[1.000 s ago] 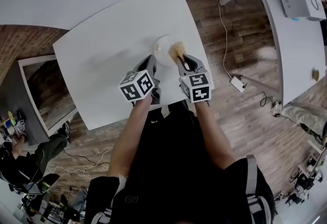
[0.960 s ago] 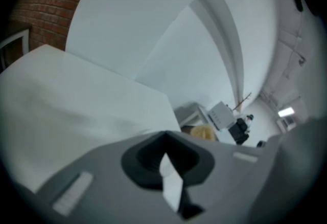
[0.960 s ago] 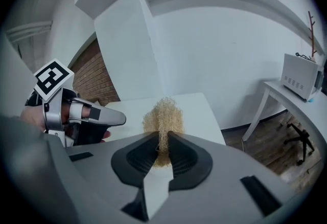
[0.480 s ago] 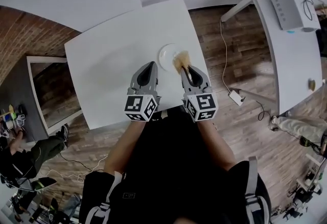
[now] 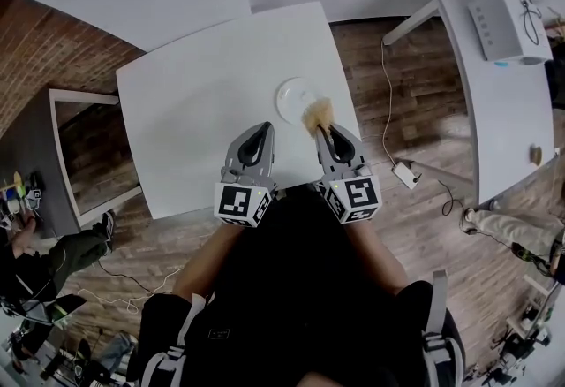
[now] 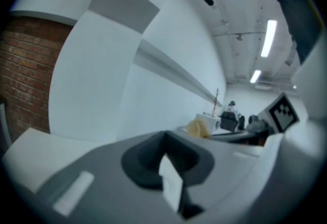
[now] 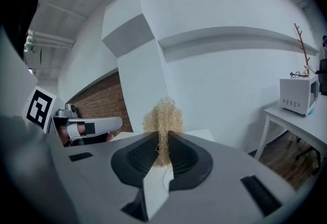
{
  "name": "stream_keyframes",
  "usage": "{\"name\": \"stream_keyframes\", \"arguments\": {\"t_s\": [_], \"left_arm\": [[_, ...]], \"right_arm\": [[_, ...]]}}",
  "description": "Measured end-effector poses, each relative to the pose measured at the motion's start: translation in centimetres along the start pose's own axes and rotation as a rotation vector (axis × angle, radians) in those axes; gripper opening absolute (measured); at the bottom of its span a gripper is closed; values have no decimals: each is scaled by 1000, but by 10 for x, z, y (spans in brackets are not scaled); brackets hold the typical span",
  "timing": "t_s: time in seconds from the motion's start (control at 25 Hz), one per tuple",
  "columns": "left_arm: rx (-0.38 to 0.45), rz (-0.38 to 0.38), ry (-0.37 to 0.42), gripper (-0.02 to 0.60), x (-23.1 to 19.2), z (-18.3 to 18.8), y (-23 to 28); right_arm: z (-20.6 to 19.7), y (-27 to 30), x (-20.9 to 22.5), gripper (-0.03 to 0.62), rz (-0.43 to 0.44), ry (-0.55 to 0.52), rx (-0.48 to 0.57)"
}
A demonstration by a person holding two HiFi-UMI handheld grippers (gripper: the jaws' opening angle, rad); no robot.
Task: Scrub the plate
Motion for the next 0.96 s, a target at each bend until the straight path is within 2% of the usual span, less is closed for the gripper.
{"name": "stream_keyframes", "arguments": {"t_s": [0.24, 0.96], "left_arm": [[32, -7, 11, 2, 4, 10, 0], [19, -15, 5, 2, 8, 8, -5]], "right_arm": [[-1, -1, -5, 46, 15, -1, 5], [3, -6, -6, 46, 16, -27, -6]]}}
Point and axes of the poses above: the fingertips, and each gripper's own axes: y forward along the fingers, x to its right, z out of its top, the point moved 2 cm from there along -y, backward along the fingers, and after that the axes turned 11 degrees about z, right-handed, at the moved point
